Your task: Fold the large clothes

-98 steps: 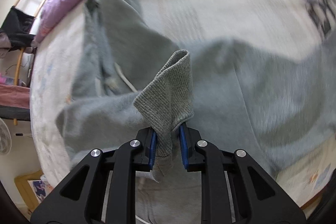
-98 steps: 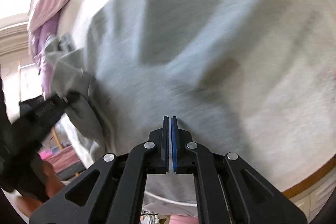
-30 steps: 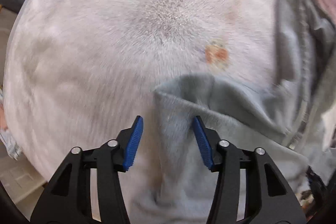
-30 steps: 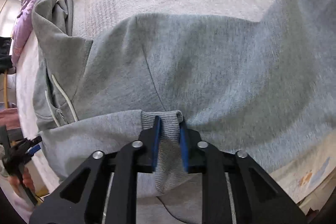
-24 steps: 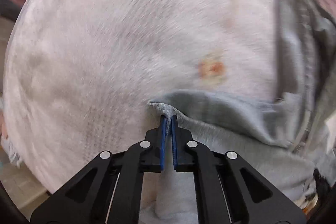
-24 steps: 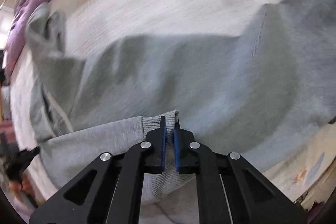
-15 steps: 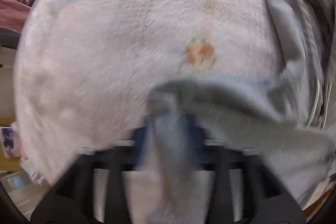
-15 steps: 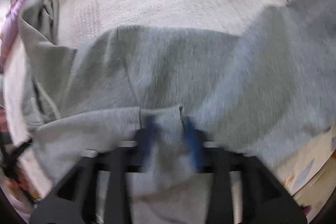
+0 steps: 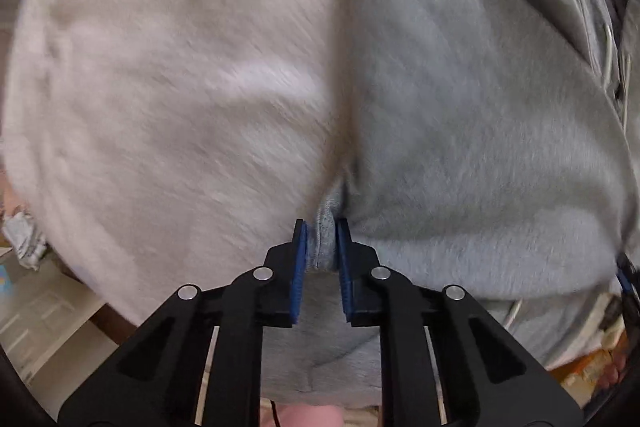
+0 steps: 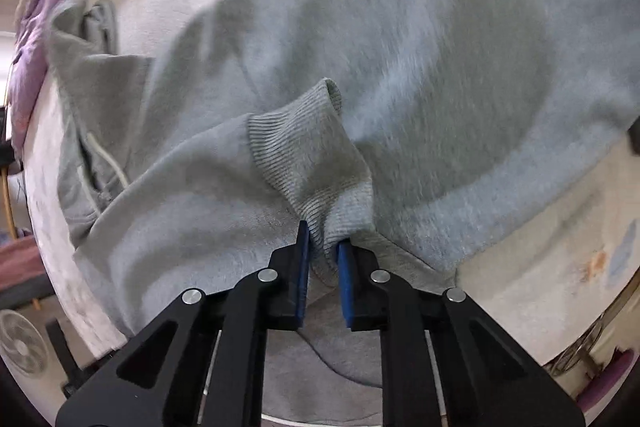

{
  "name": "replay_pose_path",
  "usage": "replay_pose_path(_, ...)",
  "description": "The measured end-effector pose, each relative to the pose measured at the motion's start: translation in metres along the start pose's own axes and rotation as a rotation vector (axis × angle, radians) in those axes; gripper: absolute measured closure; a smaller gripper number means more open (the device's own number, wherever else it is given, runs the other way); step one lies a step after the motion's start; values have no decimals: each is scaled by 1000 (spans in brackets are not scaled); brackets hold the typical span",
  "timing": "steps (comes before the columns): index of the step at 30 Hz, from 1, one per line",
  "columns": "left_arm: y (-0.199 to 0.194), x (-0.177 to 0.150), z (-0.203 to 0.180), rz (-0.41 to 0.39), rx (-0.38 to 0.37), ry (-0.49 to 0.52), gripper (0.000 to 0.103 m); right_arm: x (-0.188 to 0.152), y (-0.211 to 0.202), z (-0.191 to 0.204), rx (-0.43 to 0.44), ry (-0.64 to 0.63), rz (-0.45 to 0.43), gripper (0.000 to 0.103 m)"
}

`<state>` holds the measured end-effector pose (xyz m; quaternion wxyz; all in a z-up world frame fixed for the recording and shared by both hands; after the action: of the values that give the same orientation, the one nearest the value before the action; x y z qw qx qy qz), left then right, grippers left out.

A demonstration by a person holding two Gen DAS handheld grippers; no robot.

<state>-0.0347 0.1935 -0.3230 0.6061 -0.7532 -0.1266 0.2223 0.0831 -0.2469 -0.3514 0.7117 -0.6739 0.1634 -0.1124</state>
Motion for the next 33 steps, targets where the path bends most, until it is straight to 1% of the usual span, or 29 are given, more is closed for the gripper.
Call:
replay_pose_path(1,-4,4,-2,3,-16,-20,88,-2,0,-2,10,8,21,91)
replay_pose_path(2,-6,-2,-4,12,-34,-46,88,-4,6,-2,4,15,39,91)
replay_pose_path(4,-2,-2,6,16,-44,-60,87,-5,25,-6,-10,17,62,91)
replay_pose_path(5,1,1,6,17,-25,-40,87,-2,32,-5,-6,25,64,88)
replay_pose_path(6,2,-3,17,19,-5,-18,87,1,35,-4,-3,34,71,85)
replay_pose_path(7,8,4,6,27,28,29,86,3,33,-3,8,31,87,82)
replay_pose_path(8,6,3,4,28,50,56,83,4,30,-2,13,24,102,71)
replay_pose_path(9,4,3,-2,24,69,64,73,2,24,-6,1,27,117,51)
replay_pose_path(10,0,-1,-4,21,82,68,62,0,18,-10,-14,39,125,42)
replay_pose_path(11,-12,-3,-22,17,91,75,59,-1,9,-18,-22,50,116,35)
replay_pose_path(12,-20,-11,-29,9,99,78,57,-3,2,-19,-28,53,103,34)
replay_pose_path(13,-34,-13,-31,-4,106,68,55,-5,-9,-21,-55,45,87,33)
replay_pose_path(14,-53,-13,-33,-8,105,60,55,-10,-16,-27,-70,40,82,32)
replay_pose_path(15,-65,-21,-30,-12,103,59,54,-15,-25,-32,-83,40,77,32)
replay_pose_path(16,-77,-26,-37,-23,112,69,54,-19,-32,-35,-82,44,76,32)
replay_pose_path(17,-84,-30,-41,-31,116,83,54,-23,-42,-36,-70,45,77,32)
replay_pose_path(18,-82,-22,-48,-41,118,102,55,-26,-53,-36,-63,39,76,32)
replay_pose_path(19,-95,-28,-61,-68,126,115,55,-29,-62,-34,-70,31,68,32)
replay_pose_path(20,-104,-32,-68,-74,113,119,55,-34,-69,-36,-80,25,59,32)
replay_pose_path(22,-103,-35,-95,-97,93,129,55,-39,-88,-33,-116,28,41,32)
replay_pose_path(23,-102,-29,-104,-115,90,140,55,-43,-94,-31,-112,19,35,32)
replay_pose_path(24,-110,-31,-116,-133,84,152,55,-49,-100,-29,-105,7,22,32)
replay_pose_path(26,-130,-37,-125,-169,70,162,55,-51,-120,-26,-95,-15,-1,32)
replay_pose_path(27,-129,-29,-109,-182,69,160,55,-51,-127,-31,-87,-21,-2,32)
replay_pose_path(29,-142,-39,-116,-206,57,153,54,-51,-146,-28,-74,-37,-9,32)
replay_pose_path(30,-139,-39,-106,-212,54,156,54,-53,-157,-30,-69,-49,-15,32)
replay_pose_path(33,-164,-61,-135,-242,31,194,52,-61,-186,-42,-58,-81,-37,32)
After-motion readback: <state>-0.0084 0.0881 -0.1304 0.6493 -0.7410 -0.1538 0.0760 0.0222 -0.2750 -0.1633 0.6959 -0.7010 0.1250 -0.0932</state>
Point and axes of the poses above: each gripper's, at about its wrist camera, not at the fingertips, and y roughly the way its jaws point, z to its left, x to its top, the point moved 2 cm from there along y, roughly the way its jaws point, and after that the axes turned 13 degrees about -x, right-handed, at the moved point
